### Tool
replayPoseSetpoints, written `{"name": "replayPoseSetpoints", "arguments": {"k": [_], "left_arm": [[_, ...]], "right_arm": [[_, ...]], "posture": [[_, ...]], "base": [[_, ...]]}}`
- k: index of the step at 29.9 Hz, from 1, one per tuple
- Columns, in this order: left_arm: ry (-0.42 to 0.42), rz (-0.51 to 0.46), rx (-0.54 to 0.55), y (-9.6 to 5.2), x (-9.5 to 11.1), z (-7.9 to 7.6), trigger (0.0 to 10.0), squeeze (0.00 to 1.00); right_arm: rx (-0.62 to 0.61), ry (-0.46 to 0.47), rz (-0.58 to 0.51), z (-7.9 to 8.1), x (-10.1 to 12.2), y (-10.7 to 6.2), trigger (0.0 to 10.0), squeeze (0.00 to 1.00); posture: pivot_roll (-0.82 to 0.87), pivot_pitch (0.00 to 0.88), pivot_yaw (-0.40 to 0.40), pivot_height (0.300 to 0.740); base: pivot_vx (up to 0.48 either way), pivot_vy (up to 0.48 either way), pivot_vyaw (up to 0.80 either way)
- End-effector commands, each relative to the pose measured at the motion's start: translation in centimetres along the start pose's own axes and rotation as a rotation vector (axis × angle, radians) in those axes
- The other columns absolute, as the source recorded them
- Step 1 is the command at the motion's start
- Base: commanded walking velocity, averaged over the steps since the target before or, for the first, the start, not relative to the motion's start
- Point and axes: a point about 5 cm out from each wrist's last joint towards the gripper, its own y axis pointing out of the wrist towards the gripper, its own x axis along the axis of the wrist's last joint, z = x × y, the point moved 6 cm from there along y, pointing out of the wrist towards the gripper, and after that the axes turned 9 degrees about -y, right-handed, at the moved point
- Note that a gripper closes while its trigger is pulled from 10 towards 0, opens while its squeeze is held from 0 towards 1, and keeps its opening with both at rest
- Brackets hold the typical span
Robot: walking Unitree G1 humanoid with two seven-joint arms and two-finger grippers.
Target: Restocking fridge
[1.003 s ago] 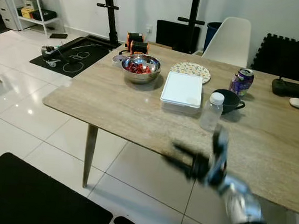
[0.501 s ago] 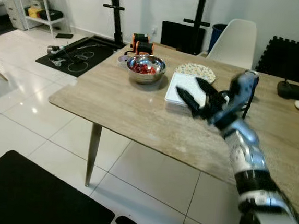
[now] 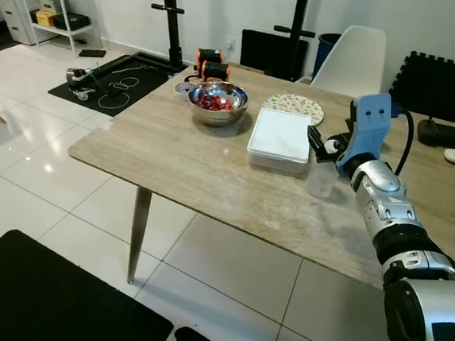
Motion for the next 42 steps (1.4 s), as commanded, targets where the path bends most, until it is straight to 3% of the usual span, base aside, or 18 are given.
{"name": "replayPoseSetpoints", "arguments": {"k": [1,20,30,42], "left_arm": [[0.017,0.01,0.017,-0.2,-0.3,1.0,10.0,0.0],[0.013,0.015,0.016,-0.2,-0.8,0.8,10.0,0.0],[0.053,0.008,0.033,-0.6,-1.6,2.0,10.0,0.0],[0.128,-0.121,0.049,-1.1,2.6,3.8,10.0,0.0]], "right_arm": [[0.002,0.0,0.023,0.4,-0.3,0.1,10.0,0.0],[-0.032,0.085,0.074,1.1,-1.5,0.3,10.0,0.0],[-0.082,0.127,0.05,-0.3,-1.0,0.2,10.0,0.0],[-0.136,0.149,0.014,-2.0,0.1,0.3,10.0,0.0]], "posture": [[-0.04,0.0,-0.023,0.74],[0.0,0.0,-0.029,0.74],[0.04,0.054,-0.009,0.74],[0.1,0.153,0.009,0.74]], "base": [[0.0,0.0,0.0],[0.0,0.0,0.0],[0.0,0.0,0.0],[0.0,0.0,0.0]]}}
